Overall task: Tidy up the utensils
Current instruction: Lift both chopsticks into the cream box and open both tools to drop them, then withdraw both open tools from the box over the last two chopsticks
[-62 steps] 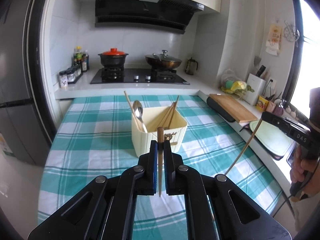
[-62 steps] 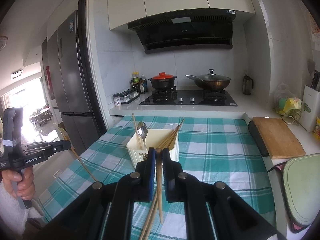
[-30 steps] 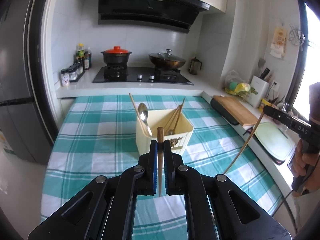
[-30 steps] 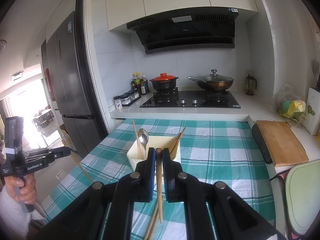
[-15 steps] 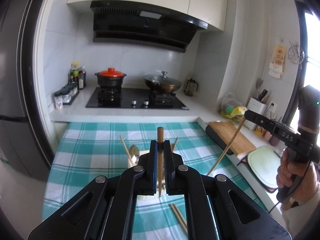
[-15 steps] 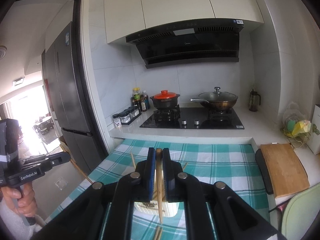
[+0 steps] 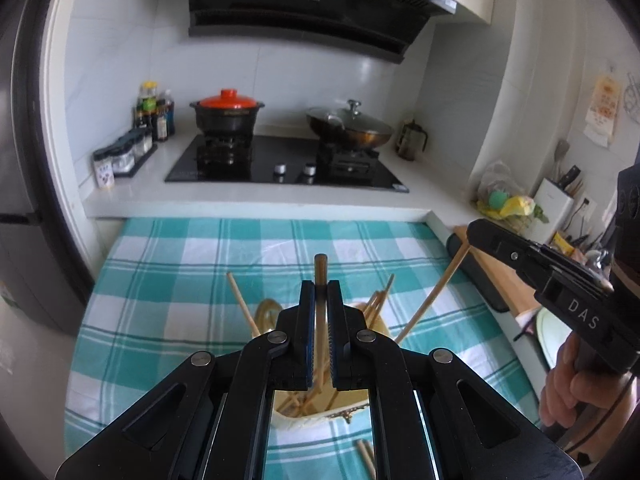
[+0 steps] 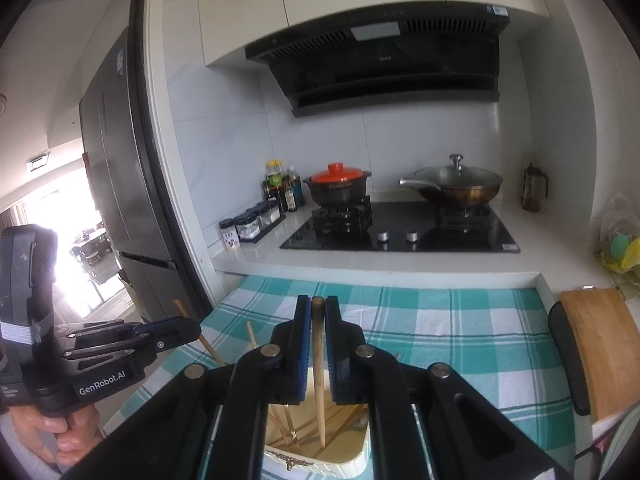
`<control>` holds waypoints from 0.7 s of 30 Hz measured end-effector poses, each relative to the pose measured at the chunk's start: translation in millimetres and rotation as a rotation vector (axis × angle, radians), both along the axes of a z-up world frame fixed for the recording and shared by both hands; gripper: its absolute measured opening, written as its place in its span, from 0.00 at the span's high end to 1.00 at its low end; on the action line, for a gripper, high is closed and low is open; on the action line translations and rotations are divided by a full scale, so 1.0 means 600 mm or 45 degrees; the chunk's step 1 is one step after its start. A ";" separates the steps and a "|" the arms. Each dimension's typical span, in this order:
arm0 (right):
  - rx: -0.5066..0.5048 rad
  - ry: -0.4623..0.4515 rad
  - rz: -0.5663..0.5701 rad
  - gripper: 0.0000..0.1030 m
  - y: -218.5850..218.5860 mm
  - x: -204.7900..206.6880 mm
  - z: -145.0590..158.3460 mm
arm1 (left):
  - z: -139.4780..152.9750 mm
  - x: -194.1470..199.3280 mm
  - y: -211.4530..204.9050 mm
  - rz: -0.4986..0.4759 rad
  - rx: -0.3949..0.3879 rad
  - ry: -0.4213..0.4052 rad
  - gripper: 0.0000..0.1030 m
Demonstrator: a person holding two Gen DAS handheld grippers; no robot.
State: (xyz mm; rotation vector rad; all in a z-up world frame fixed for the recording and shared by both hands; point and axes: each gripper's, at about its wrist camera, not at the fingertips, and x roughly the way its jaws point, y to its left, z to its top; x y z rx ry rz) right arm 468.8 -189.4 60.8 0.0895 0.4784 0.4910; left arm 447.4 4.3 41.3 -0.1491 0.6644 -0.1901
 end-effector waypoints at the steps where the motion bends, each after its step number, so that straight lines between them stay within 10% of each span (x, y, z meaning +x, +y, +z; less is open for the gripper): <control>1: 0.005 0.050 0.000 0.93 0.004 0.018 -0.018 | -0.017 0.017 0.000 0.000 -0.004 0.044 0.96; 6: 0.031 0.308 -0.030 0.89 0.013 0.092 -0.103 | -0.088 0.077 -0.001 0.022 -0.001 0.230 0.87; 10: 0.061 0.273 -0.054 0.73 0.003 0.077 -0.105 | -0.089 0.055 0.003 0.041 0.030 0.197 0.43; 21: -0.188 0.262 0.043 0.54 -0.026 -0.143 -0.153 | -0.119 -0.160 0.019 -0.082 0.246 0.228 0.22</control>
